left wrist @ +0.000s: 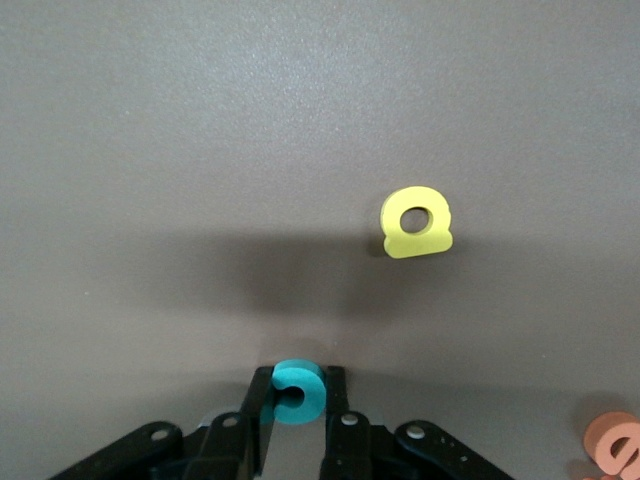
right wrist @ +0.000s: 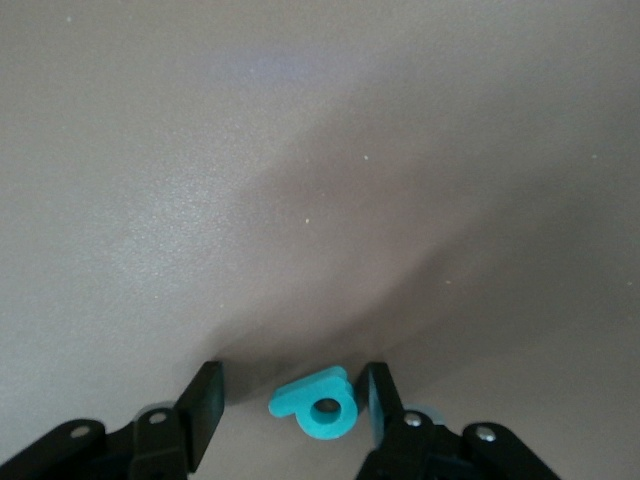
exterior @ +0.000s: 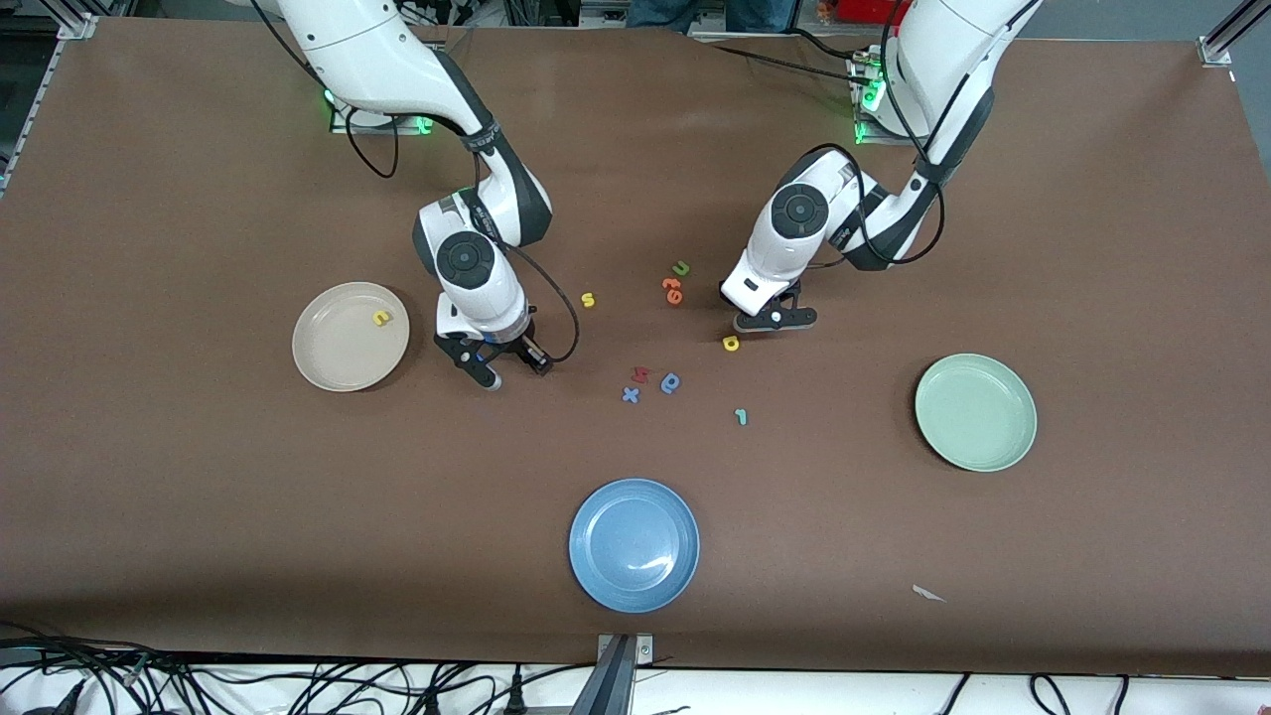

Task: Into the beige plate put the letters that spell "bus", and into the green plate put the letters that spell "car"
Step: 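Grasp the teal p with the right gripper while the left gripper carries a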

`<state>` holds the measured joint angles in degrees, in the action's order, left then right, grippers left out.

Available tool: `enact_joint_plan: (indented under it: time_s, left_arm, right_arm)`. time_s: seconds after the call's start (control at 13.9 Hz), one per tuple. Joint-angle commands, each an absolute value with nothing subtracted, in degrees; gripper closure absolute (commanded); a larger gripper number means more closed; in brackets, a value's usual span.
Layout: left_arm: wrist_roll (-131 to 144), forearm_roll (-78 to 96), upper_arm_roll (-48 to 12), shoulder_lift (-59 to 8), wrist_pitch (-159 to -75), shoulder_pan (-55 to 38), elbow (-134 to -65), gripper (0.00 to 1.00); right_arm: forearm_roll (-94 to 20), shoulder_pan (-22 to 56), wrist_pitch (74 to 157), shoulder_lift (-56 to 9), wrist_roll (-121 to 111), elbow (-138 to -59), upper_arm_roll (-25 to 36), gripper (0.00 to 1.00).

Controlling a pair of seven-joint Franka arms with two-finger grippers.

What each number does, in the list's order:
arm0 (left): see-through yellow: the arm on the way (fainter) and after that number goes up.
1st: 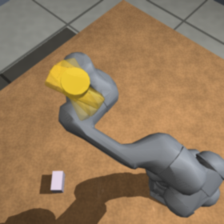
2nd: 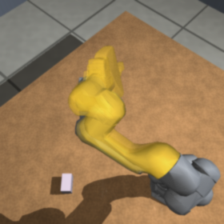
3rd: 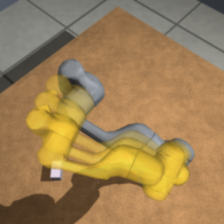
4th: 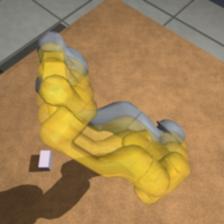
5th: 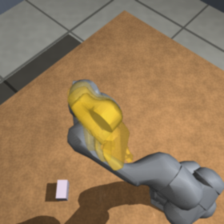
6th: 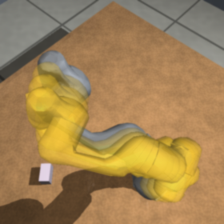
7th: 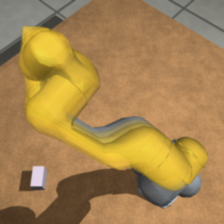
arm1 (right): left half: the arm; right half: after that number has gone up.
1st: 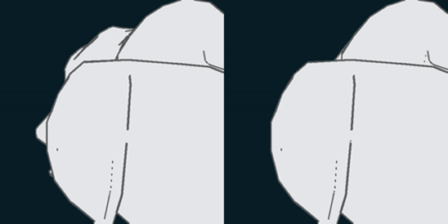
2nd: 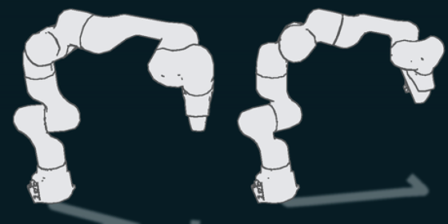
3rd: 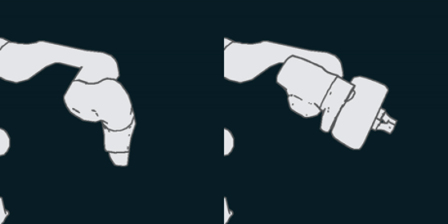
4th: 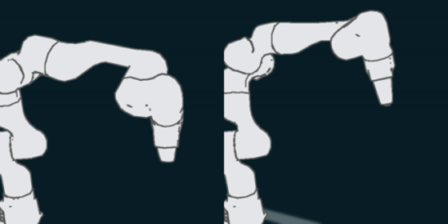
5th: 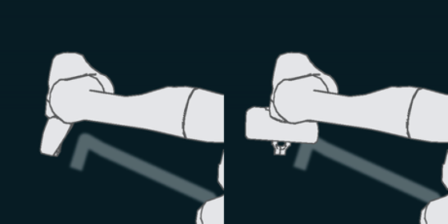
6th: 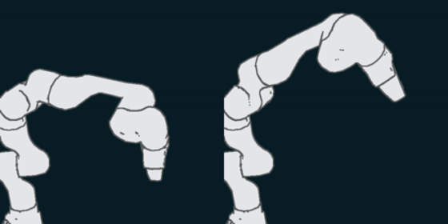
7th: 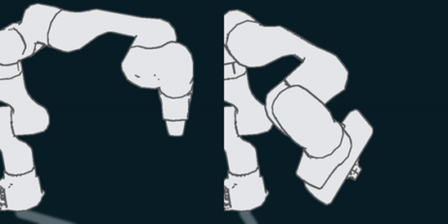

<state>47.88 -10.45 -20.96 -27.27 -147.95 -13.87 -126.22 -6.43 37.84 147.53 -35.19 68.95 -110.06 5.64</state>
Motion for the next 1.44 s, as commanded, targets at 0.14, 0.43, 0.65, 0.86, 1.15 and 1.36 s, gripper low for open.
enact_joint_plan:
  time_s: [0.14, 0.43, 0.65, 0.86, 1.15, 1.36]
  left_arm:
    - [48.7, -14.5, -20.7, -28.0, -145.8, -13.5, -125.2, 0.87]
    - [41.9, -14.4, -20.7, -27.2, -133.1, -9.1, -115.8, 0.88]
    - [32.7, -14.2, -20.9, -26.4, -130.5, -1.6, -112.8, 0.89]
    - [25.2, -14.4, -20.8, -26.3, -130.5, 5.5, -110.2, 0.89]
    - [15.1, -14.4, -20.6, -26.7, -130.5, 13.4, -108.1, 0.89]
    - [5.7, -14.5, -20.4, -28.6, -131.0, 18.4, -107.6, 0.89]
  right_arm:
    - [-7.3, 38.5, 147.7, -35.8, 69.5, -110.4, 5.7, 0.67]
    - [-7.4, 38.4, 147.5, -34.8, 68.6, -110.1, 5.9, 0.84]
    - [-7.3, 38.1, 147.0, -33.4, 68.2, -110.0, 6.2, 0.84]
    - [-7.3, 37.9, 138.2, -29.9, 58.1, -109.8, 10.9, 0.84]
    - [-7.3, 37.9, 133.6, -24.9, 43.4, -115.3, 17.8, 0.83]
    - [-7.4, 37.9, 133.6, -21.6, 27.9, -121.0, 25.8, 0.82]
